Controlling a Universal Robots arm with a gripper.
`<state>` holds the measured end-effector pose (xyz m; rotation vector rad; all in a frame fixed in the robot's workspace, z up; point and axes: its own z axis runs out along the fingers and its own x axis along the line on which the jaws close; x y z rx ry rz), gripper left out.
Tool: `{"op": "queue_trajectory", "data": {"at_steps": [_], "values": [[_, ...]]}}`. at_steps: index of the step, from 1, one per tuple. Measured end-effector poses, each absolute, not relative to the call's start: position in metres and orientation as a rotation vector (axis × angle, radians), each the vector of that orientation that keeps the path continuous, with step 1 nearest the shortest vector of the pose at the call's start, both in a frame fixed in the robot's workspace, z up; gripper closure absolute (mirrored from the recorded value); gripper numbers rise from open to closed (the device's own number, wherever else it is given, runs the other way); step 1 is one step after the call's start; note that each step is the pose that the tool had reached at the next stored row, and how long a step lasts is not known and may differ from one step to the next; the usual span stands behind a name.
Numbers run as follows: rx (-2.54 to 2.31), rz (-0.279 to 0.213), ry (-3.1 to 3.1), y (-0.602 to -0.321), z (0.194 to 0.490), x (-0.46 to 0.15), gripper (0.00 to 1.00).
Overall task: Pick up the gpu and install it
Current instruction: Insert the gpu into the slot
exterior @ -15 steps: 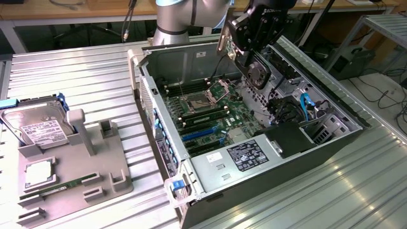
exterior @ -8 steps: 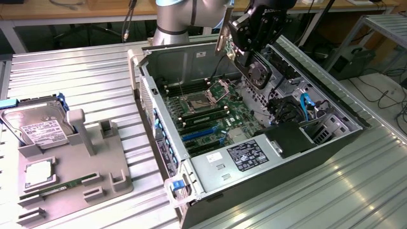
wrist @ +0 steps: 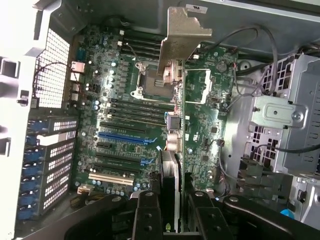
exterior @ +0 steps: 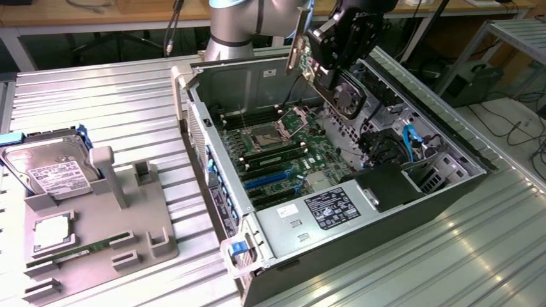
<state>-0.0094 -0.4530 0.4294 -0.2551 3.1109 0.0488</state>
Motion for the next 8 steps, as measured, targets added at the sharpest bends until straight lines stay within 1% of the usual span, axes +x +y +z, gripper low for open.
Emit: {"op": "queue_trajectory", "data": {"at_steps": [8], "values": [[-0.315,0.049,3.106,-0.4531,0.4294,-0.0094,0.73]]}}
